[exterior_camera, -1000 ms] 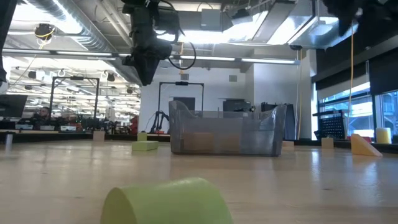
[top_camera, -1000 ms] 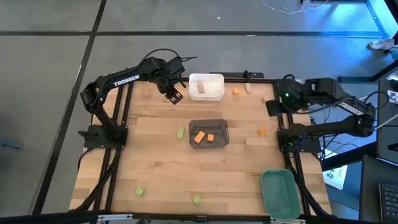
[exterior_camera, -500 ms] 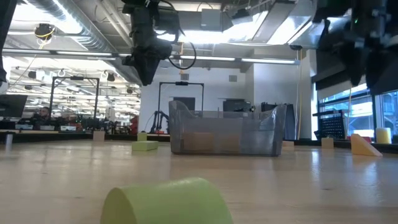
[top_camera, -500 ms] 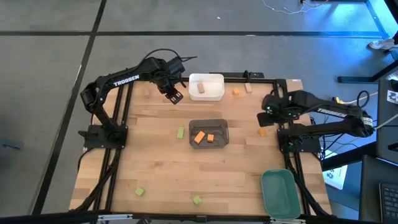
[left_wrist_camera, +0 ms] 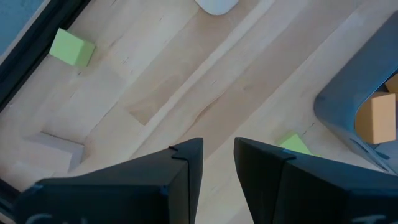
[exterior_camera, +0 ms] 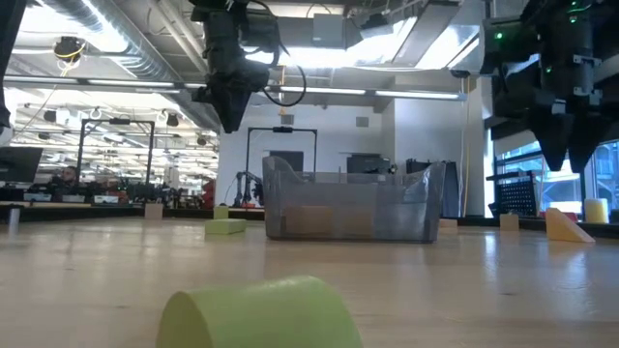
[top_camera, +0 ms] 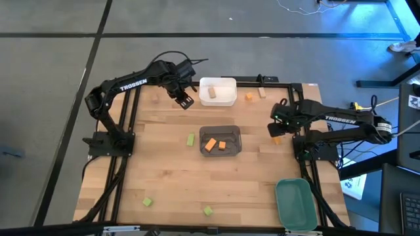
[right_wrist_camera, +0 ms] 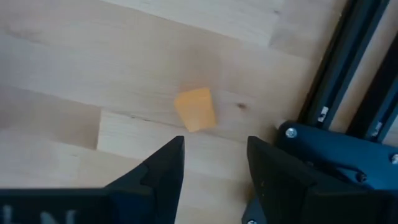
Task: Sort & place blocks by color
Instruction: Put the orange block into the black bin
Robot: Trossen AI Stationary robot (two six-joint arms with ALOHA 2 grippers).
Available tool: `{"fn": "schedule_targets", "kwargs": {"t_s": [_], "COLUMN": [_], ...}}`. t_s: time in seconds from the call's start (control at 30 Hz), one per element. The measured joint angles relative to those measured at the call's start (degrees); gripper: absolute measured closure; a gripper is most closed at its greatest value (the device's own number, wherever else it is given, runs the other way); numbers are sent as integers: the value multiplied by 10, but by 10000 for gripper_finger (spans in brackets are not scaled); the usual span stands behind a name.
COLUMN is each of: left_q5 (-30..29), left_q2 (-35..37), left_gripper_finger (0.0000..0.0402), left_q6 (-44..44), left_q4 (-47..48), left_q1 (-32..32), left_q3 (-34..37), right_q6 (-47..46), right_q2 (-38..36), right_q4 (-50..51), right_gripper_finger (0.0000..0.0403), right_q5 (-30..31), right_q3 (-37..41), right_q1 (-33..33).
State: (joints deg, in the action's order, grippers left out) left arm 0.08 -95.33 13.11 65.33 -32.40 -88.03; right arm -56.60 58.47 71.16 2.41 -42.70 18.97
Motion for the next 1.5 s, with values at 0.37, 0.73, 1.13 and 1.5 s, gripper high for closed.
{"fn": "schedule_targets", "kwargs": {"t_s": [0.37,0.73,1.13,1.5], "left_q5": [0,0,0,0], "left_q2": [0,0,0,0], "left_gripper_finger": [319,319,319,319], "left_q6": [-2,-17,-17,-34], "left_q4": [0,0,0,-1], "left_q1": [0,0,0,0], "left_q3": [0,0,0,0], "right_q6": [161,164,124,151], "right_q2": [0,0,15,128], "right_q4": [-32,-45,-44,-43], "right_gripper_finger": [229,227,169,167], "right_q5": [-38,-41,-41,-36], "right_q3": [0,0,0,0], "right_q1": [0,0,0,0]}}
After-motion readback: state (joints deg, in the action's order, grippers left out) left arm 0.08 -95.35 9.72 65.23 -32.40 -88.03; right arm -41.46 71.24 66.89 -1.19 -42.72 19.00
